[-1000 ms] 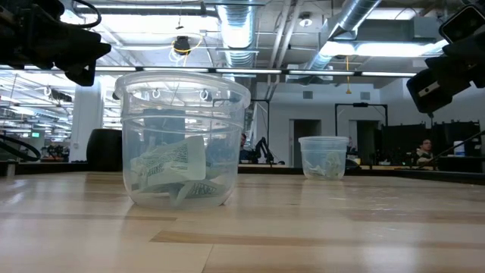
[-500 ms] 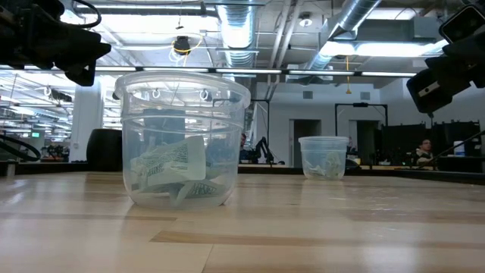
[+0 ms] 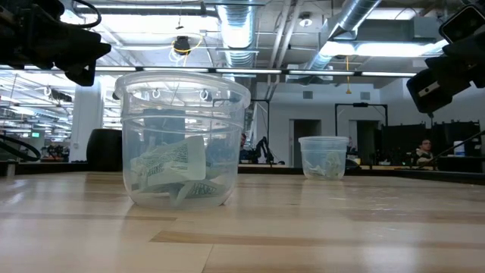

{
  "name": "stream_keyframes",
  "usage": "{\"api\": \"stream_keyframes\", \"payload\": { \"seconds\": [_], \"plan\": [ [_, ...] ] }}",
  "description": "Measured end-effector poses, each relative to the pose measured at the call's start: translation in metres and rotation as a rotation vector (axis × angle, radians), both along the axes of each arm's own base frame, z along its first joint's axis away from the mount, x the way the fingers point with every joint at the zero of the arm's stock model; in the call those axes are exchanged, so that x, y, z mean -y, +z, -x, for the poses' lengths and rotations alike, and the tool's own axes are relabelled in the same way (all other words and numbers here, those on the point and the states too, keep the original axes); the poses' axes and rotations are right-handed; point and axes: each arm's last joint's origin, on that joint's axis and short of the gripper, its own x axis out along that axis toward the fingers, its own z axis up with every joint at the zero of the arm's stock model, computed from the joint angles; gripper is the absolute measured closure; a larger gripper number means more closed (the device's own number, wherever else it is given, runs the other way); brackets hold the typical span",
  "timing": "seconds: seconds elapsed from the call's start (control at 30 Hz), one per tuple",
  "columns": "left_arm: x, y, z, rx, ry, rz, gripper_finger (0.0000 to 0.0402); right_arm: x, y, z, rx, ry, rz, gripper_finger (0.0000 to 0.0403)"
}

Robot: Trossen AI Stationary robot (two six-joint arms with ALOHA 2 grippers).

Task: Pick and place Stevia / Truvia into bins
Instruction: Return to Home Position

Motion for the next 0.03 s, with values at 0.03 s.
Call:
{"api": "stream_keyframes", "payload": {
  "seconds": [0.03],
  "plan": [
    [0.0,0.0001,0.0,0.0,0.0,0.0,0.0304,0.0,0.0,0.0,0.0,0.0,0.0,0.0316]
  ]
}}
